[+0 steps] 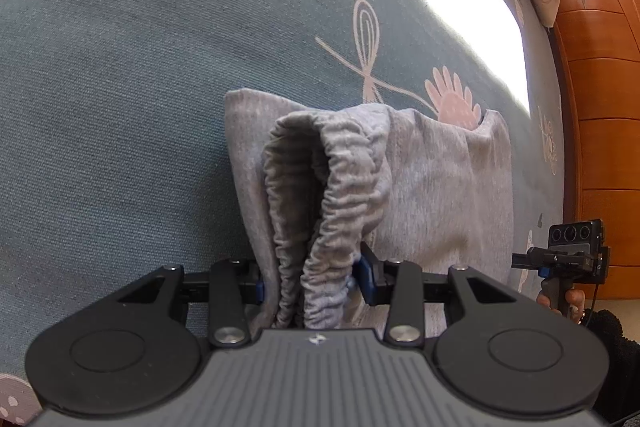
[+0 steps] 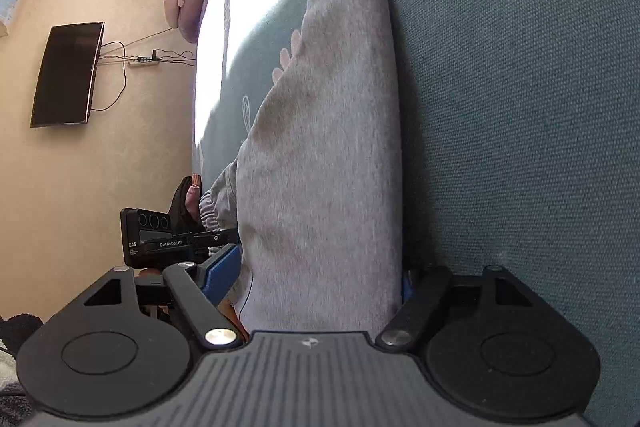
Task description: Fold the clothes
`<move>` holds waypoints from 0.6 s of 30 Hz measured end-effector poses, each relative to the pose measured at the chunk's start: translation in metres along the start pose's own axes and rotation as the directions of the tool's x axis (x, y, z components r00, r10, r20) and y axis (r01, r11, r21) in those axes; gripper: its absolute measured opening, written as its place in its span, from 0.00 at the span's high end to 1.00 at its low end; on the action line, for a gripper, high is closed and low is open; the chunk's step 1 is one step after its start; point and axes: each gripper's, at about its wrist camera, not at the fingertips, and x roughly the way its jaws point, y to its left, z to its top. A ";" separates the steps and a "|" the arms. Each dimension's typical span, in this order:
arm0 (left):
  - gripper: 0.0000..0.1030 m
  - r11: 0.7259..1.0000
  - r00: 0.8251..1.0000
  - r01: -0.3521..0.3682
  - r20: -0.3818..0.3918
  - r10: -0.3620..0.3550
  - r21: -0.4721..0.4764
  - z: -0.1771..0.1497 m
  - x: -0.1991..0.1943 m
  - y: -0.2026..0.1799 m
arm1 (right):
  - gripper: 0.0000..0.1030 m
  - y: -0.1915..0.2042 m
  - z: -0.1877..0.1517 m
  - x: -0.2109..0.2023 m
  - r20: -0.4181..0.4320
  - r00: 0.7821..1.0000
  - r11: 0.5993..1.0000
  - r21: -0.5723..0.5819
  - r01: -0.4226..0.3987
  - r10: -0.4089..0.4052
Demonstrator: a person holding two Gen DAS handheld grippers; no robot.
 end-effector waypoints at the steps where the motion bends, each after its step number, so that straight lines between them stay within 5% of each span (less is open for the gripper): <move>1: 0.61 1.000 1.000 0.000 0.003 0.000 0.000 0.000 0.000 0.000 | 0.25 0.002 0.004 0.003 -0.003 1.000 1.000 0.001 0.008 -0.008; 9: 0.61 1.000 1.000 -0.010 0.020 0.011 -0.005 -0.004 -0.001 -0.002 | 0.29 0.029 0.032 0.039 -0.063 0.995 0.990 -0.124 0.063 -0.071; 12: 0.61 1.000 1.000 -0.002 0.008 0.002 0.002 -0.001 -0.001 0.000 | 0.63 0.021 0.032 0.037 -0.045 0.991 0.988 -0.095 0.121 -0.126; 13: 0.59 1.000 1.000 0.002 0.003 -0.002 0.004 -0.001 -0.001 0.001 | 0.87 0.016 0.031 0.036 -0.038 0.988 0.986 -0.072 0.149 -0.152; 18: 0.61 0.999 0.999 -0.045 -0.008 0.045 0.030 0.000 0.001 -0.010 | 0.91 0.030 0.018 0.042 0.019 0.966 0.962 -0.098 0.257 -0.256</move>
